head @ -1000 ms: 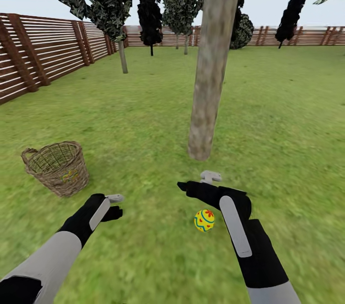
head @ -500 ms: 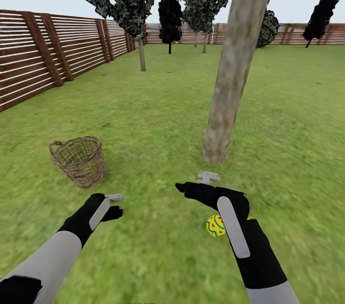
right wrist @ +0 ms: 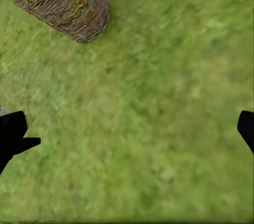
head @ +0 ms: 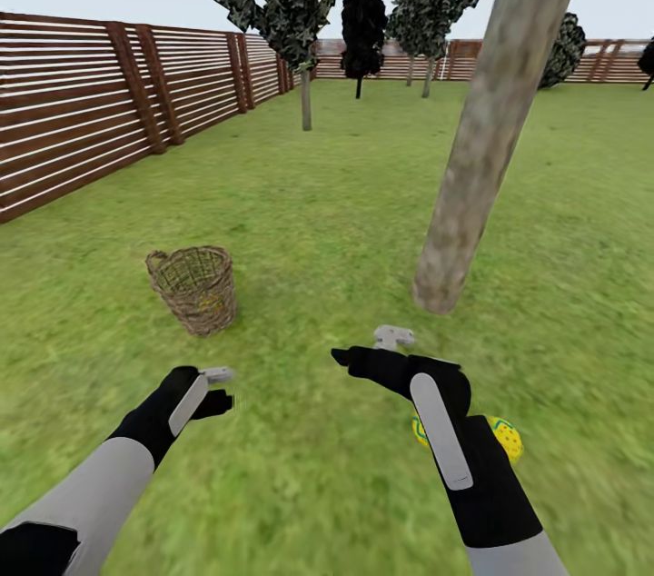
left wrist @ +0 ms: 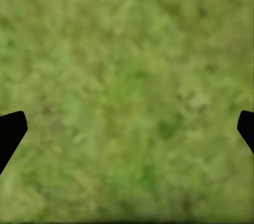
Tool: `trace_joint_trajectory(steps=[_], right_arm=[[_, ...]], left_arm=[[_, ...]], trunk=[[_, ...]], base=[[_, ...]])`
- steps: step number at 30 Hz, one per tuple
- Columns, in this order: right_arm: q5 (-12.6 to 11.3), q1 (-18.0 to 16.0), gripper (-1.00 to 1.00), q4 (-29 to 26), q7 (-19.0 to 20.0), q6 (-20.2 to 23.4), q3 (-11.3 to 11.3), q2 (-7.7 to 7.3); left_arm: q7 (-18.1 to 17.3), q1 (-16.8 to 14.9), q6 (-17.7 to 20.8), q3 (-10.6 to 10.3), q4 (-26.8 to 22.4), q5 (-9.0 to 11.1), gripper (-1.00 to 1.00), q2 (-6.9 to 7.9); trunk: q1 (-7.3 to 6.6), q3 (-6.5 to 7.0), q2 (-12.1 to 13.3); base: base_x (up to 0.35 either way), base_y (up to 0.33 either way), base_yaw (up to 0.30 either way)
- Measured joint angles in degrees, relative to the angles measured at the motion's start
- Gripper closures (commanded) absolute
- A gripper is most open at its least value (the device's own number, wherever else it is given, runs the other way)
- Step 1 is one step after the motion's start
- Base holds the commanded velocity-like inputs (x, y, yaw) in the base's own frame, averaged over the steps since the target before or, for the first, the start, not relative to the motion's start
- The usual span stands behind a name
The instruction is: Take the three Easter eggs out of the wicker basket on the lawn in the garden, then place them on the lawn next to a single tree (choose any tree) so that all three eggs are next to the same tree and none are left in the basket.
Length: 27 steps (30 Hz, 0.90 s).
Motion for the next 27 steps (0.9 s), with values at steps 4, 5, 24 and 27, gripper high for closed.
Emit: trace_joint_trajectory(steps=[4,5,24,27], right_arm=[[0.01,0.01,-1.0,0.09,0.0,0.0,0.07,0.04],[0.0,0.02,-1.0,0.1,0.0,0.0,0.07,0.05],[0.03,0.04,-1.0,0.19,0.0,0.0,0.12,0.06],[0.03,0.04,-1.0,0.2,0.0,0.0,0.13,0.07]], left_arm=[[-0.03,0.0,0.04,0.0,-0.14,-0.01,-1.0,0.0],[-0.03,0.0,0.04,0.0,-0.17,0.01,-1.0,0.0],[-0.04,0.0,0.09,0.06,-0.48,0.17,-1.0,-0.02],[-0.04,0.0,0.09,0.08,-0.48,0.17,-1.0,-0.02]], trunk=[[-0.88,0.52,1.6],[-1.1,0.65,2.0],[-5.28,3.15,9.63],[-5.94,3.57,10.83]], base=[[-0.01,0.0,0.238],[-0.005,0.0,0.238],[-0.001,0.0,0.241],[0.0,0.0,0.258]])
